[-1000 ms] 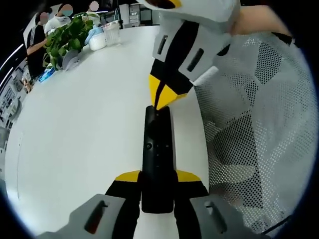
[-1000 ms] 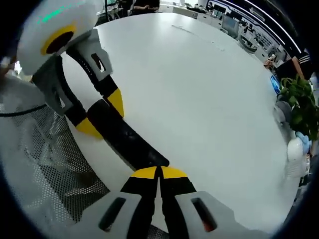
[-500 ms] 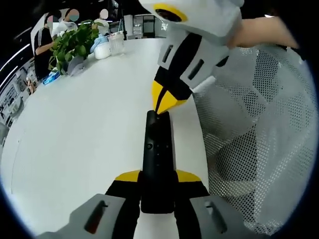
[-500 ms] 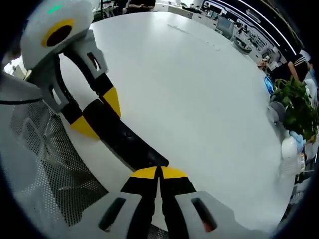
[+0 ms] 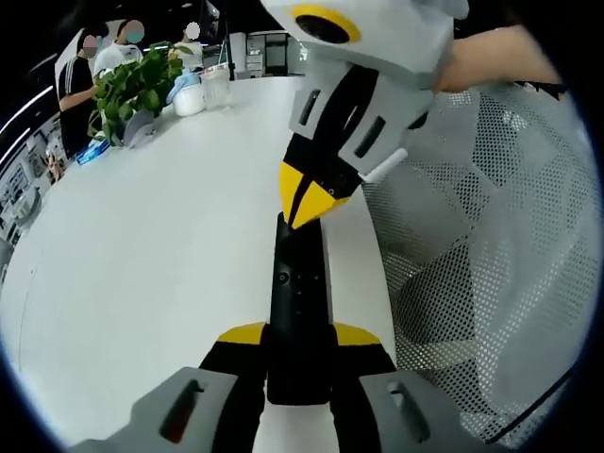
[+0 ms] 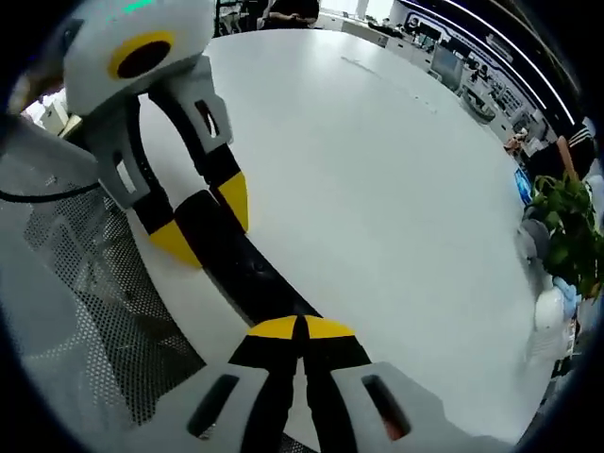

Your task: Press the specified remote control buttons in sequence, fully releasing each button before pressing the next.

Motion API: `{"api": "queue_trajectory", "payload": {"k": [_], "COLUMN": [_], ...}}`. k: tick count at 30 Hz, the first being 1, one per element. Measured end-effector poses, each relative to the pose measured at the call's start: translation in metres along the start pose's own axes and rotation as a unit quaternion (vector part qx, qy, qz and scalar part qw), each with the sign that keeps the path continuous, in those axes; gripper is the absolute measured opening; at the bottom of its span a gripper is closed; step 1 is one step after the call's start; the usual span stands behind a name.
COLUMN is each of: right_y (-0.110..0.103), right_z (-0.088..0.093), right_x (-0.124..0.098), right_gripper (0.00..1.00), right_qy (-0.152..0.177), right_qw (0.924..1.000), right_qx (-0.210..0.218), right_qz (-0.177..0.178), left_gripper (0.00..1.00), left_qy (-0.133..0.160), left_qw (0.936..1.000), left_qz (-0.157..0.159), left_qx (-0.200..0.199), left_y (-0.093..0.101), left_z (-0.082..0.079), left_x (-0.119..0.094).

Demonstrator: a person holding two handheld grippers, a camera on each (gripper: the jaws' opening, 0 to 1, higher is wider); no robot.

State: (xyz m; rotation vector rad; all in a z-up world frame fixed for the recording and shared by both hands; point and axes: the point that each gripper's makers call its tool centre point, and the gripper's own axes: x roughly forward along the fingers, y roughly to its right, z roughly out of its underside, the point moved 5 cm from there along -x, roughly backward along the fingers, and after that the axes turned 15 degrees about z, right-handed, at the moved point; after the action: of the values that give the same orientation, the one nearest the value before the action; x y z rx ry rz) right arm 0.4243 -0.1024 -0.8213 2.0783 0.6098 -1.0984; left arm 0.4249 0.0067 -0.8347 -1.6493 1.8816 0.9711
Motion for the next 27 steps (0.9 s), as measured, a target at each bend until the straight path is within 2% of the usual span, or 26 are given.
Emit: {"api": "queue_trajectory", "payload": {"k": [3,7,12,17,27], "right_y": [-0.0032,-0.0014,0.0016,0.0017,0.0016], "right_z": [0.0025,0.0022,0.0032,0.0004,-0.0003], "right_x": [-0.0025,-0.0009,0.0002,0.0013,-0.0009], "right_gripper": [0.0,0.0,0.0,0.0,0.0], "right_qy": [-0.002,-0.003,-0.018,-0.033,-0.03], "right_qw": [0.9999,0.9999,0.9979,0.9982,0.9991], "right_qx": [-0.012,-0.002,0.055,0.035,-0.007], "right_qz": [-0.008,-0.01,-0.028,-0.034,-0.028], "left_gripper": [0.19,0.19,0.19,0.19,0.19], "left_qy": [0.001,0.002,-0.002,-0.001,-0.002], "left_qw": [1.0,1.0,1.0,1.0,1.0], "left_qz": [0.0,0.001,0.001,0.001,-0.001], "left_qx": [-0.001,-0.001,0.001,0.001,0.0], "left_y": [-0.0006,-0.001,-0.0012,-0.0011,-0.0012], "left_z": [-0.0005,-0.0006,-0.0007,-0.0003,-0.0003], "left_x": [0.0006,0.0008,0.0011,0.0009,0.0007]}}
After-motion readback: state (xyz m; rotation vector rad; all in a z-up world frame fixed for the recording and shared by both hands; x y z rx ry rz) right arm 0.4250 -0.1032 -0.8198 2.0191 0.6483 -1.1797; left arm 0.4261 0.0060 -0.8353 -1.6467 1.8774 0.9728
